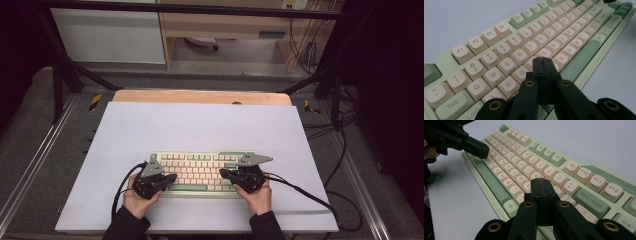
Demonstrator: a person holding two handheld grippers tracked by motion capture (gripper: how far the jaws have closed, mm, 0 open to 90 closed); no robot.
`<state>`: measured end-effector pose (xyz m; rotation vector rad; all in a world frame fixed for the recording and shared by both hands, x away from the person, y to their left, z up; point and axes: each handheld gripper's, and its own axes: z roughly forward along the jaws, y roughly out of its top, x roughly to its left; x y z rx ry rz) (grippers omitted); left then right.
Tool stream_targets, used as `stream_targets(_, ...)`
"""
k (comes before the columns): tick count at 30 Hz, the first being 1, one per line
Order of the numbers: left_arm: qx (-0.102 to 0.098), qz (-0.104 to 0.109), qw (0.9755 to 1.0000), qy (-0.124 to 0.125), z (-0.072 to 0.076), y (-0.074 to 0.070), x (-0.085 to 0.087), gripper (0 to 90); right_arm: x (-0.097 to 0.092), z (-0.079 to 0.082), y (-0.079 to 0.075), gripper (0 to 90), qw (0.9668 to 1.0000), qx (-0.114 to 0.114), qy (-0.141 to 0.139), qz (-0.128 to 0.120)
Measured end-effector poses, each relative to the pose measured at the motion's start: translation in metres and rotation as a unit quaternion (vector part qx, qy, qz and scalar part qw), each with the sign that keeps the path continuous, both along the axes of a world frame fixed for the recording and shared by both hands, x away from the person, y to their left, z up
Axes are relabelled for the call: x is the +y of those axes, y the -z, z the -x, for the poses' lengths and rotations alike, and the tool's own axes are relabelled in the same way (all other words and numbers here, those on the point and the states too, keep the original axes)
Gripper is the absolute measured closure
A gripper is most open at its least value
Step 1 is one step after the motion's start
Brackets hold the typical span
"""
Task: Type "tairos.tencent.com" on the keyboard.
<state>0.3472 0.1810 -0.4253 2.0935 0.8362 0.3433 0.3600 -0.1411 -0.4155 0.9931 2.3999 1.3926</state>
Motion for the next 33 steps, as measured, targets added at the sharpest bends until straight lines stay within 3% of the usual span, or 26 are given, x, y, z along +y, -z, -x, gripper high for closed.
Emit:
stream_targets(10, -0.004, 0.009, 0.9999, -0.014, 0.002, -0.004, 0.016, 90.0, 0.003, -0.004, 0.001, 90.0, 0.9999, 0.004, 0.007, -0.011)
stream_targets(33, -0.003, 0.018, 0.9995, -0.024, 0.002, -0.003, 0.028, 90.0, 0.032, -0.021, 0.0, 90.0, 0.9999, 0.009, -0.001, 0.004)
